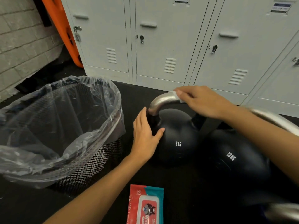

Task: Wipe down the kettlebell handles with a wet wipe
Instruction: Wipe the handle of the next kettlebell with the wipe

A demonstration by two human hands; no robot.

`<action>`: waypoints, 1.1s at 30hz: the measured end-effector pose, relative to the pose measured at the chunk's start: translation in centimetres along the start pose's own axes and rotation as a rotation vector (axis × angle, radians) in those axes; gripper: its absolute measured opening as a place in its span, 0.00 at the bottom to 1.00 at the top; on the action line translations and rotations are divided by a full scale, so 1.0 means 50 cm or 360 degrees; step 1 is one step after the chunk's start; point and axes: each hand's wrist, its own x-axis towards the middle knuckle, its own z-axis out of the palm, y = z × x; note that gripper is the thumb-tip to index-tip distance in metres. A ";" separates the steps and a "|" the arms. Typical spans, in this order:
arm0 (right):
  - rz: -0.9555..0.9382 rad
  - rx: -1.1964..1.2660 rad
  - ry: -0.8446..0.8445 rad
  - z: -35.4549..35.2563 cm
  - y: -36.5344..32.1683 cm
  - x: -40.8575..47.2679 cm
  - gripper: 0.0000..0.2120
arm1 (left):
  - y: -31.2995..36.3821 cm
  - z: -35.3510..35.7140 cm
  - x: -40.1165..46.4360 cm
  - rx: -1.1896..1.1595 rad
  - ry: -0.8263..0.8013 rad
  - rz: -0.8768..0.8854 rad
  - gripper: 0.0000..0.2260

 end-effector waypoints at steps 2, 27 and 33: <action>-0.0142 -0.0008 0.0016 0.016 -0.006 -0.002 0.15 | -0.004 0.007 -0.001 -0.0050 -0.0023 -0.0151 0.40; 0.0055 0.0195 0.0588 0.093 0.011 -0.028 0.17 | -0.034 -0.001 0.018 0.0017 -0.0209 -0.0292 0.31; 0.0825 0.1017 0.0916 0.114 0.028 -0.043 0.18 | -0.033 0.000 0.015 0.0000 -0.0218 -0.0308 0.31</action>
